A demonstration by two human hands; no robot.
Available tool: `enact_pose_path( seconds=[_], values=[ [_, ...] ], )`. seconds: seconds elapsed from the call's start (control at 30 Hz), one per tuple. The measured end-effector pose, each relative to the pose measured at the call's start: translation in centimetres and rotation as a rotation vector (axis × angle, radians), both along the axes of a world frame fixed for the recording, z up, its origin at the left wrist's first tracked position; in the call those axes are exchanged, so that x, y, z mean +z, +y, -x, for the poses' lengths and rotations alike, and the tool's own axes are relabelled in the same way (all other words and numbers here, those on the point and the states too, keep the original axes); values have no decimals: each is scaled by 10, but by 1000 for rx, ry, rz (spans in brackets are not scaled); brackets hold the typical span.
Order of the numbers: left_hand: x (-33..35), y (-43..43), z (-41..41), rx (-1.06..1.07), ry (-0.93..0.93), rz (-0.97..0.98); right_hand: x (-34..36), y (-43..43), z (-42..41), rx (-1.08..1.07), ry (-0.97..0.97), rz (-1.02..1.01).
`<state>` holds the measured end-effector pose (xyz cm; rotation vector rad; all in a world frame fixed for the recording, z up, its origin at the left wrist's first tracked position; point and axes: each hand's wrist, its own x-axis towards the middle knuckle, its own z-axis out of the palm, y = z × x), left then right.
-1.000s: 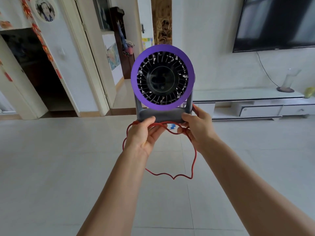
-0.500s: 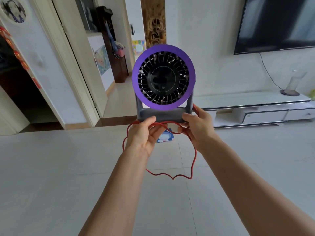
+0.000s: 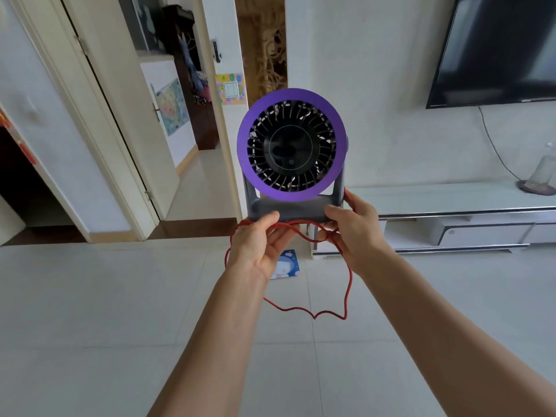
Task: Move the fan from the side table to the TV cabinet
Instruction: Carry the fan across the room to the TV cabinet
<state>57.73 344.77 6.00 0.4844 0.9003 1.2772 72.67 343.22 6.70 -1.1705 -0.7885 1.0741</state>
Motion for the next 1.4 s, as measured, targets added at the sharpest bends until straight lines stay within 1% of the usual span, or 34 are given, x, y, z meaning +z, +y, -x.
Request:
enact_pose_path(
  seconds=[0.23,0.43,0.97,1.27,1.4],
  values=[
    [-7,101,-51,-13,-12,36,-4,100,-49,14,48,3],
    [-14,180,-80,-42,5,45,-16,180,-80,-8,31,35],
    [-11,467,-128,-102,-4,16,-17,459,-127,-68,46,43],
    [-28,581,-165,-135,22,39,-31,571,-161,-110,56,100],
    [-38,623,-186,-134,1,47,-39,615,-181,-127,44,131]
  ],
)
